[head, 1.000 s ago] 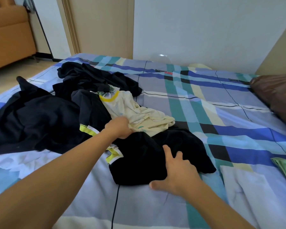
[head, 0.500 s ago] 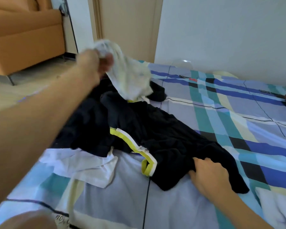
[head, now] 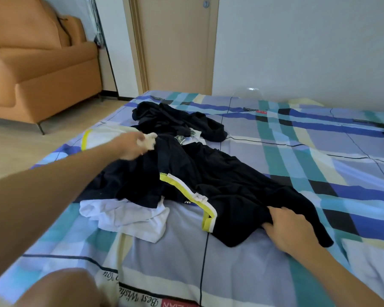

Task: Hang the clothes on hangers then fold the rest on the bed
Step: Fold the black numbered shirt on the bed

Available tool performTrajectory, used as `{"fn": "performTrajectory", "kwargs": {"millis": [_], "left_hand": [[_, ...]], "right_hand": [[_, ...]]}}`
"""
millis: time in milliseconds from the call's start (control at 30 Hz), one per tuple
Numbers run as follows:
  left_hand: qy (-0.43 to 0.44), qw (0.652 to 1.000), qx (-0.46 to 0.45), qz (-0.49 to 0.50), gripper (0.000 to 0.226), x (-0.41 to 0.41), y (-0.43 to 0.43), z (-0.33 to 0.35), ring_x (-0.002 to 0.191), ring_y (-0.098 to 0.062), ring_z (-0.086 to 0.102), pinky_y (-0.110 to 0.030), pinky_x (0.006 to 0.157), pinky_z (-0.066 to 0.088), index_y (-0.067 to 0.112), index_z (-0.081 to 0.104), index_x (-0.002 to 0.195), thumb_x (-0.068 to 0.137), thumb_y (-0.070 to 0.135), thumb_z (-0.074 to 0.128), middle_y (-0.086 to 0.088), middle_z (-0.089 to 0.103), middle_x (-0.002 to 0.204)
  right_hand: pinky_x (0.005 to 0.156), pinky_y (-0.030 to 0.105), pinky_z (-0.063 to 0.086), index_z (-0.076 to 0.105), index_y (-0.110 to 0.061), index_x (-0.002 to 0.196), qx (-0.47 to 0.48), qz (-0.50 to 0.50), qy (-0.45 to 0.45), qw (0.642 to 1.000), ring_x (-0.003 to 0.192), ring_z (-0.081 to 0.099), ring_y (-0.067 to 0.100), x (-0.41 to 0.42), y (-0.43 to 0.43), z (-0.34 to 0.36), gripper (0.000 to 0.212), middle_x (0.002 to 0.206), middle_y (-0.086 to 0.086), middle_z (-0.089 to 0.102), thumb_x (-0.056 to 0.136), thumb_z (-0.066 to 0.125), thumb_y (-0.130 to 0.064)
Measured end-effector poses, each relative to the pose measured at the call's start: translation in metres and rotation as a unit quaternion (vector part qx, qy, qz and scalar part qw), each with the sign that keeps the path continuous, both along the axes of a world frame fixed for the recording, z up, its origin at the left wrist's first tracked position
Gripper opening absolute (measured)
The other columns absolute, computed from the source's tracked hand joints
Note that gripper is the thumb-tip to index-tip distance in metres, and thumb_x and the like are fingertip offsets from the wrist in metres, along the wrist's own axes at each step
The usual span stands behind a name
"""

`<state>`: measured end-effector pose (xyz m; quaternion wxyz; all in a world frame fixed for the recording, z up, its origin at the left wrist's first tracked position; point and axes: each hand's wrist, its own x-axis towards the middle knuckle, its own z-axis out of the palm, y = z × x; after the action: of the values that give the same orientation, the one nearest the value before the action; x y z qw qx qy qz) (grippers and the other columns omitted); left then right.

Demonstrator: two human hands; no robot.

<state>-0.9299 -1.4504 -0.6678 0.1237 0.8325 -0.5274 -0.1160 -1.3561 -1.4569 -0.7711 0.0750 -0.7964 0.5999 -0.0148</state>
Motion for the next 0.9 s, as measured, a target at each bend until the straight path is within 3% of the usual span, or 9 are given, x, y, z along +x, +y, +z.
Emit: {"fn": "performTrajectory", "kwargs": {"millis": [167,300,367,433,500,633,733,833,900], "left_hand": [[-0.263,0.965,0.006,0.017,0.08,-0.079,0.002,-0.016,0.116,-0.037,0.051,-0.043,0.085,0.046,0.02,0.029,0.143,0.078,0.039,0.073,-0.016,0.051,0.129],[-0.382,0.893,0.038,-0.234,0.118,-0.139,-0.001,-0.045,0.143,-0.039,0.022,-0.05,0.11,0.032,0.025,0.005,0.158,0.069,0.049,0.08,-0.019,0.015,0.157],[-0.382,0.866,0.088,-0.31,0.105,-0.147,-0.004,-0.065,0.149,-0.034,0.014,-0.05,0.116,0.026,0.027,0.017,0.158,0.076,0.056,0.075,-0.013,0.01,0.164],[-0.381,0.856,0.052,-0.345,0.062,-0.15,-0.006,-0.079,0.141,-0.027,0.034,-0.042,0.112,0.03,0.027,0.046,0.143,0.089,0.052,0.063,-0.006,0.038,0.152],[-0.285,0.897,-0.022,-0.336,0.023,-0.151,-0.008,-0.085,0.116,-0.024,0.055,-0.036,0.096,0.038,0.023,0.064,0.11,0.098,0.038,0.052,0.0,0.063,0.117],[0.101,0.968,-0.089,-0.21,0.036,-0.156,-0.01,-0.066,0.075,-0.03,0.065,-0.048,0.074,0.051,0.003,0.057,0.074,0.102,0.023,0.045,-0.01,0.068,0.073],[0.16,0.955,-0.125,-0.216,0.042,-0.179,-0.001,-0.037,0.062,-0.029,0.058,-0.046,0.066,0.05,-0.003,0.05,0.071,0.103,0.024,0.044,-0.013,0.063,0.067],[0.169,0.934,-0.135,-0.284,0.039,-0.223,0.016,-0.006,0.051,-0.014,0.038,-0.035,0.055,0.035,-0.002,0.042,0.067,0.099,0.019,0.049,-0.006,0.046,0.058],[0.171,0.924,-0.14,-0.311,0.037,-0.25,0.028,0.008,0.053,-0.014,0.035,-0.034,0.053,0.033,-0.003,0.043,0.066,0.093,0.018,0.056,-0.012,0.044,0.058]], "right_hand": [[0.07,0.036,0.042,0.055,-0.026,0.106,0.009,0.01,-0.012,1.0,0.078,0.049,0.026,-0.008,0.006,0.003,0.018,0.095,-0.001,0.051,0.097,0.052,-0.042],[0.068,0.036,0.042,0.056,-0.025,0.105,0.013,0.01,-0.022,1.0,0.077,0.048,0.027,-0.01,0.009,0.005,0.017,0.096,0.0,0.052,0.097,0.052,-0.039],[0.069,0.037,0.045,0.056,-0.025,0.102,0.014,0.01,-0.04,0.999,0.076,0.048,0.026,-0.012,0.008,0.005,0.014,0.094,0.0,0.053,0.096,0.052,-0.037],[0.071,0.038,0.048,0.058,-0.025,0.103,0.022,0.006,-0.069,0.997,0.076,0.052,0.026,-0.016,0.003,0.008,0.013,0.094,-0.001,0.057,0.095,0.053,-0.034],[0.071,0.038,0.047,0.06,-0.025,0.109,0.04,-0.006,-0.109,0.993,0.079,0.055,0.027,-0.024,-0.005,0.015,0.016,0.096,-0.001,0.062,0.096,0.054,-0.033],[0.087,0.043,0.051,0.057,-0.025,0.125,0.002,-0.032,-0.174,0.984,0.103,0.061,0.032,-0.035,-0.014,0.032,0.03,0.118,0.007,0.062,0.096,0.059,-0.032],[0.096,0.038,0.047,0.049,-0.03,0.136,-0.045,-0.022,-0.267,0.962,0.116,0.057,0.02,-0.027,-0.001,0.056,0.047,0.131,0.0,0.054,0.092,0.061,-0.039],[0.097,0.02,0.045,0.053,-0.041,0.13,0.107,0.085,-0.407,0.903,0.115,0.056,-0.006,-0.003,0.033,0.086,0.06,0.124,-0.021,0.061,0.077,0.069,-0.063],[0.086,0.016,0.049,0.056,-0.041,0.121,0.127,0.106,-0.403,0.9,0.102,0.062,-0.007,0.005,0.045,0.086,0.05,0.112,-0.021,0.067,0.077,0.078,-0.049]]}}
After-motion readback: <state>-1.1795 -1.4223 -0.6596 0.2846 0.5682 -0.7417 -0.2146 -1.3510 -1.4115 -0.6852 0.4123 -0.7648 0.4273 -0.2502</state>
